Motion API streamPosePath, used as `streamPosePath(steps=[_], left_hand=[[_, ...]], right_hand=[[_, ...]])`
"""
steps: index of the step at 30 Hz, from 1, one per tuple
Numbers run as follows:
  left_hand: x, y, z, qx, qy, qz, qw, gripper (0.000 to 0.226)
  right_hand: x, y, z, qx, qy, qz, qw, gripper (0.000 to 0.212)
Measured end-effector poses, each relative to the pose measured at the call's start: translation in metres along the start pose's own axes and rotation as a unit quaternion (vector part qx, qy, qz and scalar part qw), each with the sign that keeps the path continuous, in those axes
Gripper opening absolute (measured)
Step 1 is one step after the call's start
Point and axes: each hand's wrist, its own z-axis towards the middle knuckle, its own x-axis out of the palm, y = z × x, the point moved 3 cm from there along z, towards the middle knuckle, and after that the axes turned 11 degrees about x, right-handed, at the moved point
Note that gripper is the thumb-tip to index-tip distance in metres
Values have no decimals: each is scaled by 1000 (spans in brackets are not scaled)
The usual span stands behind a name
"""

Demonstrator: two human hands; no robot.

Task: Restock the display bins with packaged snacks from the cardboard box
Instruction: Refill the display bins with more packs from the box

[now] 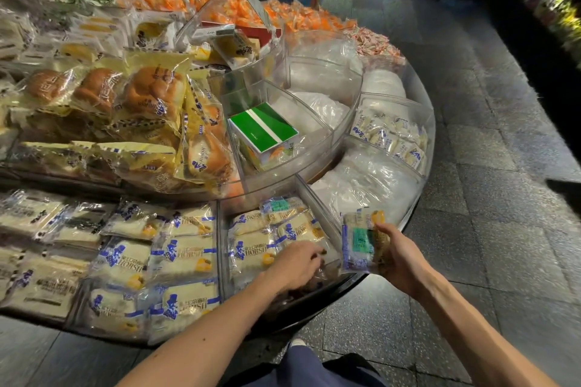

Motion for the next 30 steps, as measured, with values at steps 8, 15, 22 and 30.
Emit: streamPosePath(steps=[8,15,22,30], left_hand=[[-73,-26,-17,-158,2,-568,808,88],[-82,-10,-31,-122,-25,-542,831,29],[-75,-3,-36,-101,-100,-355,924,53],[-33,10,-21,-123,-168,-97,973,34]], right_hand=[[50,22,-21,-267,29,-353,896,18],[65,25,-27,-335,75,-426,837,61],[50,32,-9,-262,23,-429,864,54],[55,10,27,-301,-93,-629,711,33]])
